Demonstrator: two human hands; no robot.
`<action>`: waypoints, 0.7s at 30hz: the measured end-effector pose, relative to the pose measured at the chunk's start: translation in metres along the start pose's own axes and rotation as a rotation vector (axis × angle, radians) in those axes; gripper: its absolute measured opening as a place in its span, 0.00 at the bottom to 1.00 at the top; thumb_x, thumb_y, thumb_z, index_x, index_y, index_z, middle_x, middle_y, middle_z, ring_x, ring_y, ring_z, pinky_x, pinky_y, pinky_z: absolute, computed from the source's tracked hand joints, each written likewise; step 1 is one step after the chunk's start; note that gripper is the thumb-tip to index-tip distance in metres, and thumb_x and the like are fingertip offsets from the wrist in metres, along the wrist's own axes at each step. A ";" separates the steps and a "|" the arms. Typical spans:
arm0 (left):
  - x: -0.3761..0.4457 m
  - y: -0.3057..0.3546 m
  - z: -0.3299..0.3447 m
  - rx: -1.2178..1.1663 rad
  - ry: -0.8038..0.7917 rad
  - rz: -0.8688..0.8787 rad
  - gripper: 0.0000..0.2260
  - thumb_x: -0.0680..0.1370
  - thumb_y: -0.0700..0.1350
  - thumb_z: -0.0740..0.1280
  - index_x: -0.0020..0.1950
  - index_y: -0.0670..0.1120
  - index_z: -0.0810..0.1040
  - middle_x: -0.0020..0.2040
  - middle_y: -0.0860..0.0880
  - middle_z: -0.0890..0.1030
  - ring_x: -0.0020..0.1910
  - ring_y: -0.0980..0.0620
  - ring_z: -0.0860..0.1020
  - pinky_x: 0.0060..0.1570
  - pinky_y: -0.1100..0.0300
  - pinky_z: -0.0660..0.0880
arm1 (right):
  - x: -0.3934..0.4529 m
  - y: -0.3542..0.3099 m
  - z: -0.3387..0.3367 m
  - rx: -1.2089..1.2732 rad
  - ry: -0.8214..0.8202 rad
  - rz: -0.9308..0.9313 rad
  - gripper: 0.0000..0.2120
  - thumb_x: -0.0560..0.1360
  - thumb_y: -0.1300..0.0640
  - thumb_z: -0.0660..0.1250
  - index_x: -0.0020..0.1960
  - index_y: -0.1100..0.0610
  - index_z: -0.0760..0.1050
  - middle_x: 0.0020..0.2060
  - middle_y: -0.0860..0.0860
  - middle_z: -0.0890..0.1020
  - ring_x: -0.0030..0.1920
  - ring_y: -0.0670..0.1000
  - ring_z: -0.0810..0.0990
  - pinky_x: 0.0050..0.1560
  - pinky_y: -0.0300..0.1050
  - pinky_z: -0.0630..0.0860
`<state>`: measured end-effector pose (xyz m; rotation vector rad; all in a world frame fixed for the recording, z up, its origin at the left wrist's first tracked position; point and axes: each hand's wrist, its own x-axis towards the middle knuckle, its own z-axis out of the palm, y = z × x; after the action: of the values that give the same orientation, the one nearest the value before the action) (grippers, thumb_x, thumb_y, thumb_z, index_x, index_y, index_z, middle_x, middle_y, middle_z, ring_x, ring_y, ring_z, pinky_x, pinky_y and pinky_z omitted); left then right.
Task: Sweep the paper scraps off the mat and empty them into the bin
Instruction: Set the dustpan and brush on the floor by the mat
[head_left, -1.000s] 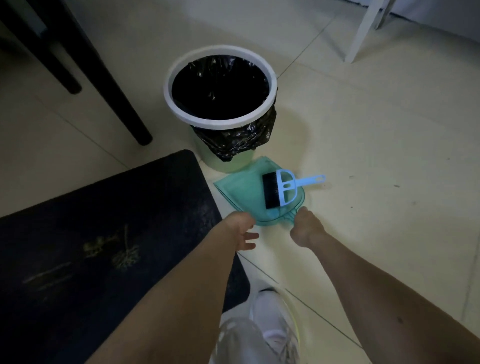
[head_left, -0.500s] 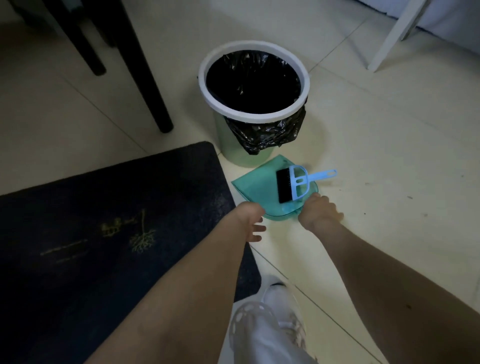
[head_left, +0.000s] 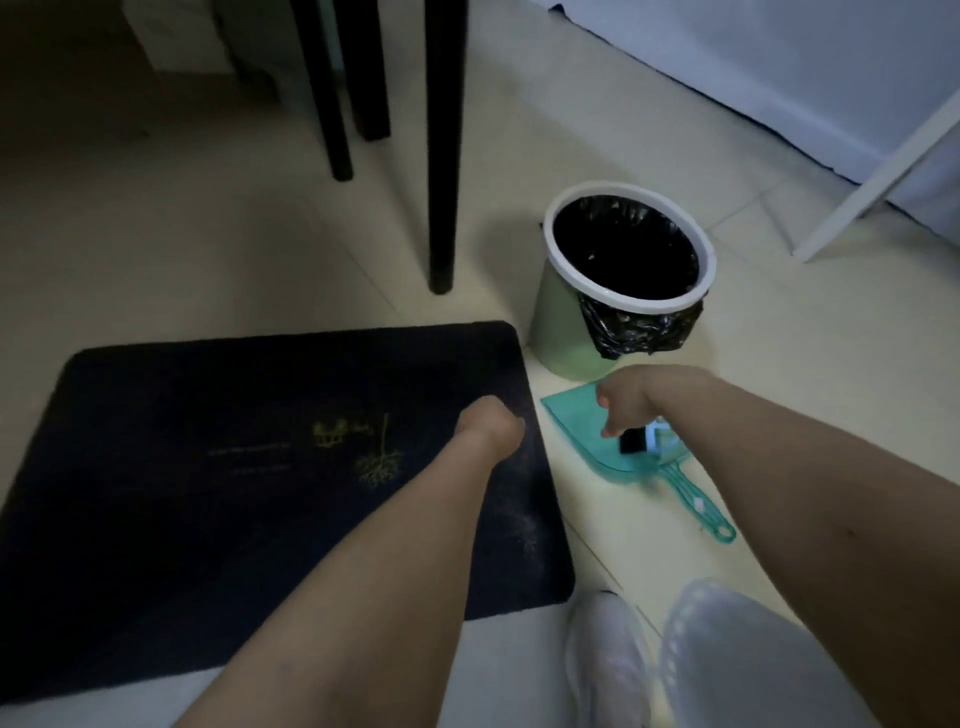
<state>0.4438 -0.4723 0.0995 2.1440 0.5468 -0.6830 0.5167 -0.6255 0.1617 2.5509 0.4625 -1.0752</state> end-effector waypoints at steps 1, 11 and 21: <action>0.001 -0.012 -0.015 0.019 0.036 -0.001 0.16 0.80 0.49 0.62 0.59 0.38 0.76 0.56 0.42 0.79 0.54 0.44 0.79 0.42 0.60 0.71 | 0.004 -0.024 -0.005 0.022 0.023 -0.028 0.25 0.74 0.47 0.67 0.66 0.59 0.71 0.63 0.55 0.76 0.60 0.57 0.76 0.58 0.44 0.72; 0.010 -0.151 -0.095 0.107 0.182 -0.235 0.16 0.78 0.46 0.63 0.64 0.42 0.73 0.59 0.44 0.77 0.54 0.46 0.77 0.42 0.59 0.72 | 0.063 -0.186 0.044 0.291 0.024 -0.096 0.18 0.76 0.55 0.63 0.64 0.60 0.71 0.61 0.57 0.76 0.58 0.57 0.77 0.51 0.43 0.73; 0.036 -0.268 -0.093 0.148 0.026 -0.578 0.33 0.75 0.57 0.67 0.75 0.51 0.57 0.75 0.43 0.54 0.70 0.38 0.62 0.67 0.42 0.67 | 0.121 -0.247 0.132 0.216 -0.272 0.083 0.24 0.81 0.52 0.50 0.74 0.60 0.57 0.75 0.59 0.54 0.69 0.60 0.65 0.67 0.51 0.64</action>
<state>0.3415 -0.2366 -0.0253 2.1365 1.1854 -1.0320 0.4116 -0.4405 -0.0575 2.5210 0.1759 -1.4836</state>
